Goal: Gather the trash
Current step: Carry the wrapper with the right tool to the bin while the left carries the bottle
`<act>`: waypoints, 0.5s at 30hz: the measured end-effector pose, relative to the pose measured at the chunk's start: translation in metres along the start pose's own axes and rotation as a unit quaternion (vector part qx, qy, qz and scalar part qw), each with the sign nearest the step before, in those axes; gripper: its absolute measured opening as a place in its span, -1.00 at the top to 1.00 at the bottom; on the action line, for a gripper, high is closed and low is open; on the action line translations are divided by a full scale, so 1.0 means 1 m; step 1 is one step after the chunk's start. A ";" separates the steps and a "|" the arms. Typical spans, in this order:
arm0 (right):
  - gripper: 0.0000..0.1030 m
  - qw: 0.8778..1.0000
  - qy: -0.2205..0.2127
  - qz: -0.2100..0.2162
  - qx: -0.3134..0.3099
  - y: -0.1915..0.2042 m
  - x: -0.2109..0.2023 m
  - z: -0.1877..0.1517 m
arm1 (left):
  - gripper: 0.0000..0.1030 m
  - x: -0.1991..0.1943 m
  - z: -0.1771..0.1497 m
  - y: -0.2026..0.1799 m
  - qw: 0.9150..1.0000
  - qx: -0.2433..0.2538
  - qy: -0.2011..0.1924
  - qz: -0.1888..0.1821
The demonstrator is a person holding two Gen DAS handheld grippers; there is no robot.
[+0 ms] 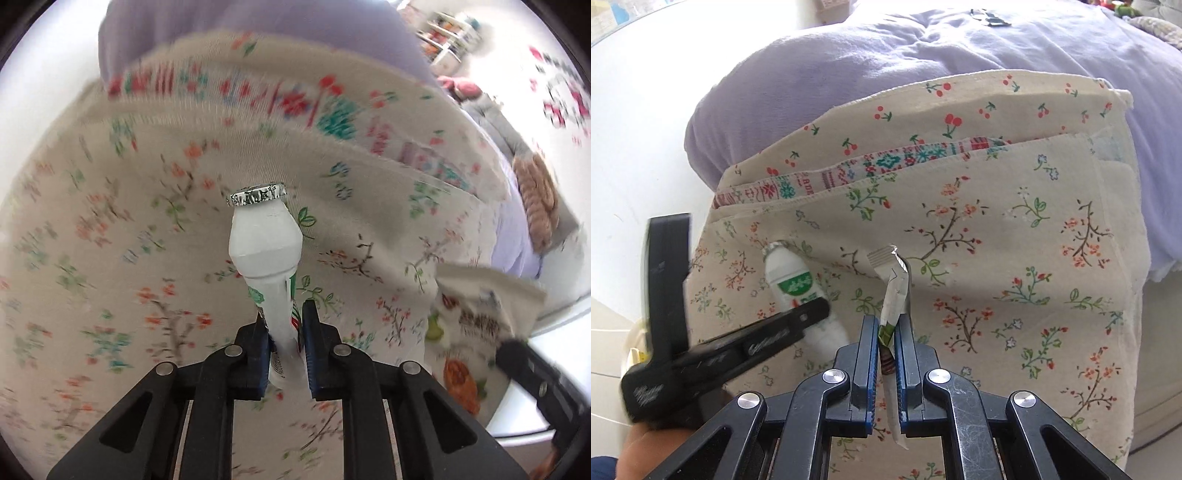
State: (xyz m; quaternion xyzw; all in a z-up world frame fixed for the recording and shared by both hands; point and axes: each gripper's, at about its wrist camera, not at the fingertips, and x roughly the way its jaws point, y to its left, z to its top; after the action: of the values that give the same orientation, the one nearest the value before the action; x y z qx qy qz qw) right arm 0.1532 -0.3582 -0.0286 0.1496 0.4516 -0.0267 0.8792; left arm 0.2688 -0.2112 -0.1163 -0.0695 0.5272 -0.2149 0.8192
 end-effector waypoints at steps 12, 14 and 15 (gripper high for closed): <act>0.88 0.999 -0.011 0.017 -0.032 0.046 -0.003 0.000 | 0.68 -0.069 -0.016 0.024 0.996 0.066 -0.030 0.055; 0.88 0.999 -0.006 0.018 -0.039 0.056 0.003 -0.001 | 0.68 -0.080 -0.011 0.048 0.996 0.064 -0.033 0.061; 0.88 0.999 -0.004 0.019 -0.042 0.061 0.006 -0.002 | 0.68 -0.087 -0.012 0.053 0.995 0.062 -0.035 0.064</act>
State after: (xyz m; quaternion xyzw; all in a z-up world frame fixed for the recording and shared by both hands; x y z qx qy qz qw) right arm 0.1663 -0.2994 -0.0198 0.1210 0.4464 0.0083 0.8866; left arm 0.2424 -0.1253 -0.0665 0.0080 0.4873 -0.1918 0.8519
